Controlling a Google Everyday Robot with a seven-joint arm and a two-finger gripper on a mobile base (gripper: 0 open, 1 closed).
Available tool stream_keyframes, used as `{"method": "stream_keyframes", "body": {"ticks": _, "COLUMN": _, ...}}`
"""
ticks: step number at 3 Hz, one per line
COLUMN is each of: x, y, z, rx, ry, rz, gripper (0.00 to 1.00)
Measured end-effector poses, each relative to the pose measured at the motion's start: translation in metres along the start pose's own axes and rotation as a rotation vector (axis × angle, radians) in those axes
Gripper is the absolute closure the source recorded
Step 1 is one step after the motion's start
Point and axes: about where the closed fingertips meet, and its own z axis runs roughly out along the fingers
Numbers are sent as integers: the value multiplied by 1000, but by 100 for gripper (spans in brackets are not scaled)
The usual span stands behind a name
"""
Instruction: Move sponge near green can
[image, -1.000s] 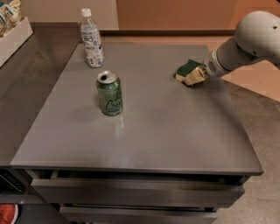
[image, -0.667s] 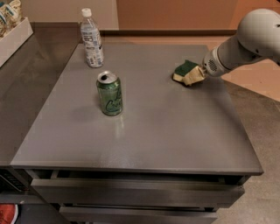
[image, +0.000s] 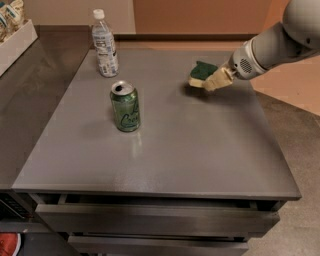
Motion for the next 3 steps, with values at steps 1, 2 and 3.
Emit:
{"method": "stream_keyframes", "body": {"ticks": 1, "x": -11, "y": 41, "z": -6, "rx": -112, "ry": -5, "rz": -128, "gripper": 100}}
{"method": "stream_keyframes", "body": {"ticks": 2, "x": -13, "y": 84, "z": -2, "rx": -210, "ry": -1, "rz": -242, "gripper": 100}}
{"method": "stream_keyframes", "body": {"ticks": 3, "x": -9, "y": 120, "z": 7, "rx": -280, "ry": 1, "rz": -303, "gripper": 100}}
